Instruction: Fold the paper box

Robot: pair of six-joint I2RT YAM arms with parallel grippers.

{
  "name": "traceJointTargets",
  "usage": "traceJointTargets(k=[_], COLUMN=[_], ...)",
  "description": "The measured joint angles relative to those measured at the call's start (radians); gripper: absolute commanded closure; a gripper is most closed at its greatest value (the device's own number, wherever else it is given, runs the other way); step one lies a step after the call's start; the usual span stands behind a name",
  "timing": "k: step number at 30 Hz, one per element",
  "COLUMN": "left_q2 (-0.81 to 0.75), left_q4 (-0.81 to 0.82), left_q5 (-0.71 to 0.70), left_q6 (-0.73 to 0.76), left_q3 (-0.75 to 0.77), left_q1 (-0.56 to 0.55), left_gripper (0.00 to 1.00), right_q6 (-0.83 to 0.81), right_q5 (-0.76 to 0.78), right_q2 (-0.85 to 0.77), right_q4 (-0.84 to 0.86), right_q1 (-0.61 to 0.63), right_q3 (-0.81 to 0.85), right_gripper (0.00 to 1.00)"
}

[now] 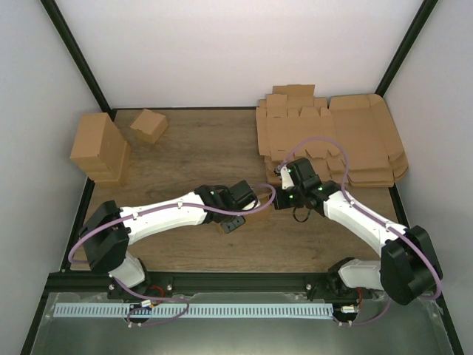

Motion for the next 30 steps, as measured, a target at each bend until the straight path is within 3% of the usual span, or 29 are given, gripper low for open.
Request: traceJointTargets(k=[3,8,15,19,26,28,30], left_q2=[0.0,0.01,0.017,0.007,-0.082,-0.126,-0.178], left_q4=[0.0,-0.004,-0.011,-0.016,-0.037,-0.037,-0.031], left_q5=[0.001,0.002,0.015,0.019,0.029,0.041,0.064], left_q6=[0.001,0.002,0.003,0.001,-0.047,-0.077,-0.127], left_q3=[0.0,-0.003,-0.003,0.005,0.069,0.079,0.08], left_q1=[0.0,0.001,0.001,0.001,0.001,0.001,0.007], left_gripper=[0.45,0.22,0.06,0.0,0.01,0.16,0.42], right_q6=[0.003,0.005,0.016,0.029,0.054,0.063,0.076], right_q5=[-0.008,-0.039,-0.068,-0.063,-0.044,-0.043,-0.047], right_q2=[-0.008,-0.026,-0.071,-0.1,-0.154,-0.161,-0.161], right_q4=[0.005,-0.014,-0.034,-0.046,-0.058,-0.051,-0.037], right_q1=[0.0,0.003,0.005,0.007,0.007,0.007,0.007], right_q3=[-0.009,-0.025,-0.026,-0.023,0.023,0.049,0.069], right_gripper=[0.93,0.8,0.55,0.53,0.52,0.53,0.59])
